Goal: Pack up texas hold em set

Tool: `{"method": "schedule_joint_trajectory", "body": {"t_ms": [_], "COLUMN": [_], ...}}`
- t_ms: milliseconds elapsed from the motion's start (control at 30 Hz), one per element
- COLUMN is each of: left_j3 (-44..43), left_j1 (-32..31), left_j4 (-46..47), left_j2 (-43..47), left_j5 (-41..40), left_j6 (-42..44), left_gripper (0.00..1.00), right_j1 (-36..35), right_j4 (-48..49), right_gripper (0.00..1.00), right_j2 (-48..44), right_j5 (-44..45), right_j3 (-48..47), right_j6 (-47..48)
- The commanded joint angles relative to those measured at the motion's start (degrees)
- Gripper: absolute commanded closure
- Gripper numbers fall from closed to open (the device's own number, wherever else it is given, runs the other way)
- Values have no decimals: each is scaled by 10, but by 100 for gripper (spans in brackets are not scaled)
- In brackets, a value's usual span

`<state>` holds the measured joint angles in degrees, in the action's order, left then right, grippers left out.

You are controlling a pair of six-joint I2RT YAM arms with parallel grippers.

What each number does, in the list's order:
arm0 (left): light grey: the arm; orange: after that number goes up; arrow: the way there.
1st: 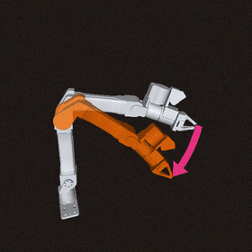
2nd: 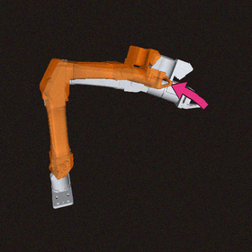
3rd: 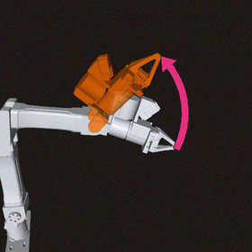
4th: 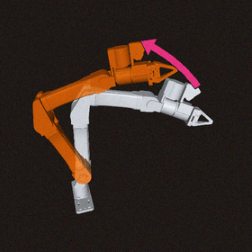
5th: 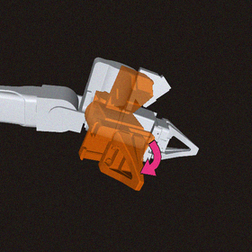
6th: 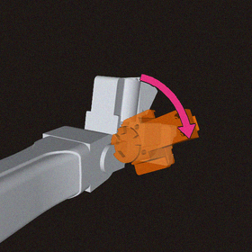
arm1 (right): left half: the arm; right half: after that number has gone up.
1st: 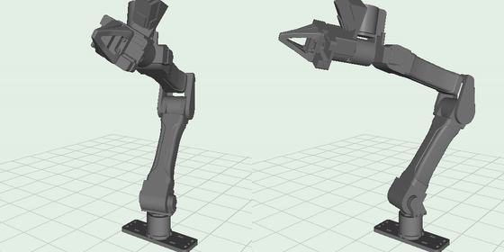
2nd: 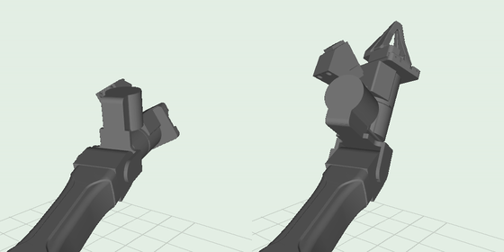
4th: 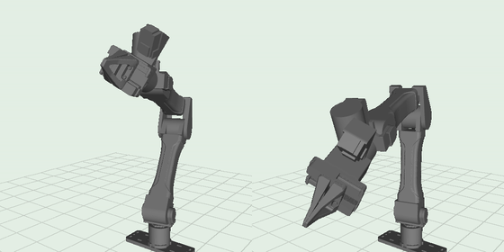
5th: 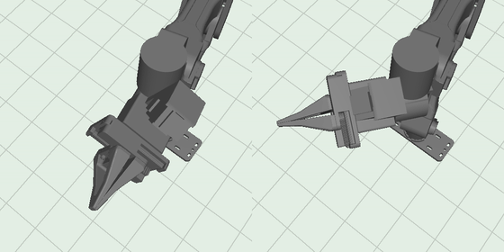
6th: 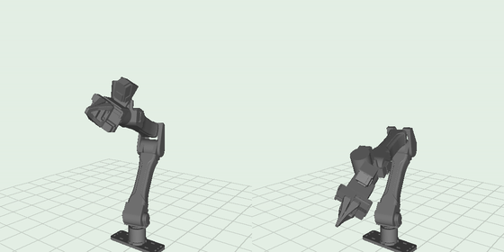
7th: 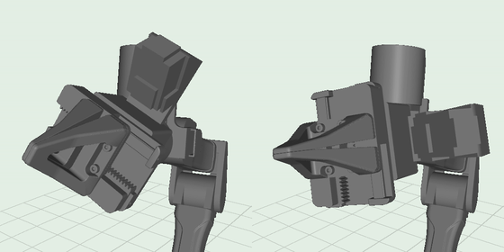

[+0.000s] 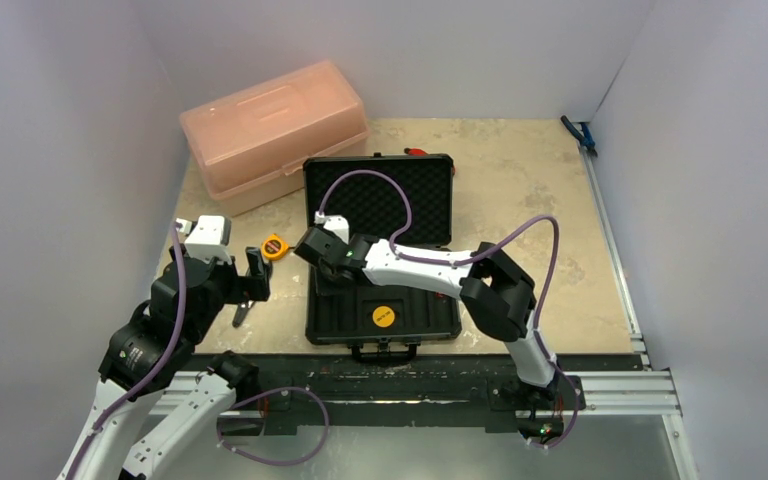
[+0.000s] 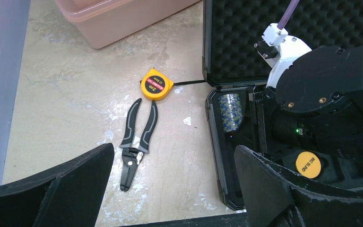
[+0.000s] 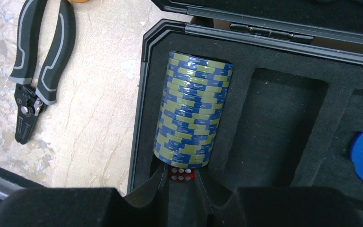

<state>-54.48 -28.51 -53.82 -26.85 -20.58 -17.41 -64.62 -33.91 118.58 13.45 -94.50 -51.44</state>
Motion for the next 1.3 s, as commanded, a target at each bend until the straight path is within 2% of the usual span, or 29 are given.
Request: {"method": "schedule_joint_trajectory", "body": {"t_ms": [0,433,567,933,1000,1267], "left_j3": [2,2,2,2,2,3], "left_j1": [4,4,4,4,4,5], "left_j4": [14,14,14,15,15,15], "left_j2": [3,4,5,6,6,5], "left_j5": [6,8,8,8,8,8], "left_j6": [-2,-1,-1,-1,-1,-1], "left_gripper": [0,0,0,0,0,0], "right_j1": [-4,-4,-4,-4,-4,-7], "right_j4": [-18,-34,-30,-27,-27,-25], "right_gripper": [100,99,82,53,50,47], "right_j2": [2,15,17,17,16,2], "right_j5": [31,55,53,49,47,34], "right_j3": [-26,-36,-36,-40,-40,-38], "right_j6": [-18,-41,-43,-37,-36,-29]}}
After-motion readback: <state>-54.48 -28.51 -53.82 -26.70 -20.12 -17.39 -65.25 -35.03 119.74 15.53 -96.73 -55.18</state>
